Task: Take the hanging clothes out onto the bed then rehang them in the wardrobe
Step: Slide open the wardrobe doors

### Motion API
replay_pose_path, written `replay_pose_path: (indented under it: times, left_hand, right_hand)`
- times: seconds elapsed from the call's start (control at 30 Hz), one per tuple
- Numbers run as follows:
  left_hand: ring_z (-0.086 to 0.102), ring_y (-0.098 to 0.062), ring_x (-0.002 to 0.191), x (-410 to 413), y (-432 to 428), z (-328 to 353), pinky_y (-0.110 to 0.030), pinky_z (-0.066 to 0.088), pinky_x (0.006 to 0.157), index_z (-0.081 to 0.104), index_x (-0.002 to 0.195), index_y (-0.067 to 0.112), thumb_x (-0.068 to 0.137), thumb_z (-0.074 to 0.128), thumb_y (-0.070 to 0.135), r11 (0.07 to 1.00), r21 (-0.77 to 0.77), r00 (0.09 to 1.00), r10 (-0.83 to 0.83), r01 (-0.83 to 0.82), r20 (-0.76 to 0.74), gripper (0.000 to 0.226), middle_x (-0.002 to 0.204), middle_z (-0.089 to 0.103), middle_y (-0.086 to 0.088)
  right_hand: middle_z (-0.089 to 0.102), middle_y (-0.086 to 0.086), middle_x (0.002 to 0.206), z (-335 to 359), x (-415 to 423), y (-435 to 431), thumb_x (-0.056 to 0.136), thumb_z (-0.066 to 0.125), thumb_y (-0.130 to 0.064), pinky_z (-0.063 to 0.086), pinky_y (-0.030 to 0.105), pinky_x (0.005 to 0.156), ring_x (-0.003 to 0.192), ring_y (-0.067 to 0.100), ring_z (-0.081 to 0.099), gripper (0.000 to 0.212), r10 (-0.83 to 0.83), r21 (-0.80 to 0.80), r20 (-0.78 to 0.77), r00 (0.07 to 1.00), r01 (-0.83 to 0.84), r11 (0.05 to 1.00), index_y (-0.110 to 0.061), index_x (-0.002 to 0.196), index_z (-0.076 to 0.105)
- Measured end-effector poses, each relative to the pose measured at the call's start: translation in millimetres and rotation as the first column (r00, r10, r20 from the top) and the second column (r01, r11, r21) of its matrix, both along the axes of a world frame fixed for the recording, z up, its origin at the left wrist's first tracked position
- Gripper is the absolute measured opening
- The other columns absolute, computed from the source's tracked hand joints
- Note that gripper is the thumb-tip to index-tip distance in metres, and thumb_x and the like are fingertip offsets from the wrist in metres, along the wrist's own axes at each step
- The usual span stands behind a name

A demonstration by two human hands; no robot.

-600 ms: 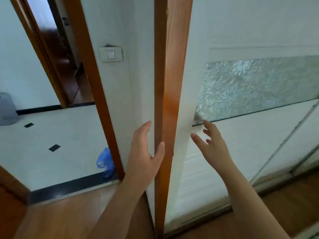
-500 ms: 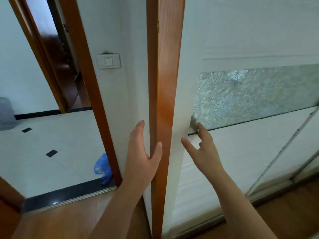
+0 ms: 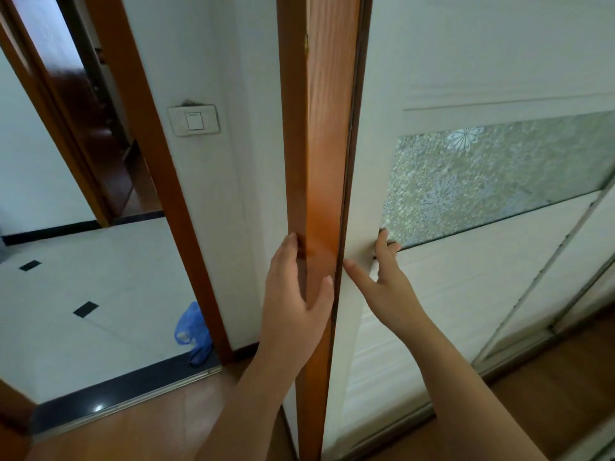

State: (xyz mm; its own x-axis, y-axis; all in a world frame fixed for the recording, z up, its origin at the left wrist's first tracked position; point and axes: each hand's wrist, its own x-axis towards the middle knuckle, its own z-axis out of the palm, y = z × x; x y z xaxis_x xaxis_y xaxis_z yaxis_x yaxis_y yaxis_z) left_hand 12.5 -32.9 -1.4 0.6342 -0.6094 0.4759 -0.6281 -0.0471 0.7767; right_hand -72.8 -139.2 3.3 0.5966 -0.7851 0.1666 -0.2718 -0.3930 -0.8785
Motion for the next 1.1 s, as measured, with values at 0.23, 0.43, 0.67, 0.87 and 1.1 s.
replay_pose_path:
  times: [0.23, 0.43, 0.67, 0.87, 1.1]
  left_hand:
    - [0.045, -0.003, 0.119, -3, -2, 7, -0.002, 0.029, 0.097, 0.040, 0.131, 0.014, 0.087, 0.049, 0.034, 0.987, -0.146, 0.975, 0.101, -0.073, 0.198, 0.049, 0.132, 0.048, -0.002]
    - [0.049, -0.016, 0.113, -39, -26, 4, -0.024, 0.041, 0.099, 0.048, 0.112, 0.013, 0.082, 0.055, 0.013, 0.922, -0.368, 0.801, 0.132, 0.116, 0.584, 0.031, 0.124, 0.049, -0.006]
    - [0.046, -0.019, 0.126, -52, -118, 2, -0.033, 0.045, 0.100, 0.028, 0.133, 0.021, 0.081, 0.043, 0.038, 0.980, -0.061, 0.926, -0.160, 0.191, 0.343, 0.056, 0.137, 0.047, -0.007]
    - [0.042, -0.020, 0.129, -53, -202, 10, -0.037, 0.042, 0.104, 0.027, 0.141, 0.011, 0.076, 0.053, 0.048, 0.950, -0.053, 0.949, -0.302, 0.308, 0.093, 0.079, 0.140, 0.042, -0.007]
    - [0.059, -0.020, 0.109, -90, -285, -1, -0.019, 0.042, 0.075, 0.042, 0.129, 0.012, 0.089, 0.054, 0.032, 0.865, 0.013, 0.835, -0.479, 0.501, -0.270, 0.046, 0.105, 0.056, 0.002]
  right_hand:
    - [-0.008, 0.013, 0.157, 10, -14, -30, 0.089, 0.051, -0.039, 0.009, 0.031, 0.115, 0.145, 0.020, -0.008, 0.089, -0.121, 0.003, -0.080, 0.989, 0.122, 0.993, -0.015, 0.146, -0.012]
    - [0.021, 0.012, 0.153, 22, -35, -68, 0.087, 0.056, -0.040, 0.022, 0.033, 0.112, 0.144, 0.026, 0.016, 0.080, -0.268, -0.024, -0.084, 0.960, 0.267, 0.963, -0.009, 0.146, 0.012]
    - [0.012, 0.013, 0.153, 93, -32, -115, 0.080, 0.065, -0.040, 0.022, 0.036, 0.112, 0.141, 0.027, 0.018, 0.094, -0.454, -0.206, 0.149, 0.879, 0.476, 0.855, -0.007, 0.146, 0.007]
    - [-0.010, 0.008, 0.156, 82, -19, -151, 0.078, 0.067, -0.036, 0.030, 0.042, 0.109, 0.144, 0.033, 0.006, 0.100, -0.579, -0.242, 0.191, 0.793, 0.610, 0.755, -0.018, 0.146, -0.004]
    - [-0.010, 0.003, 0.157, 78, -51, -208, 0.076, 0.066, -0.039, 0.035, 0.045, 0.109, 0.142, 0.034, 0.019, 0.102, -0.596, -0.261, 0.159, 0.787, 0.616, 0.743, -0.022, 0.146, -0.006]
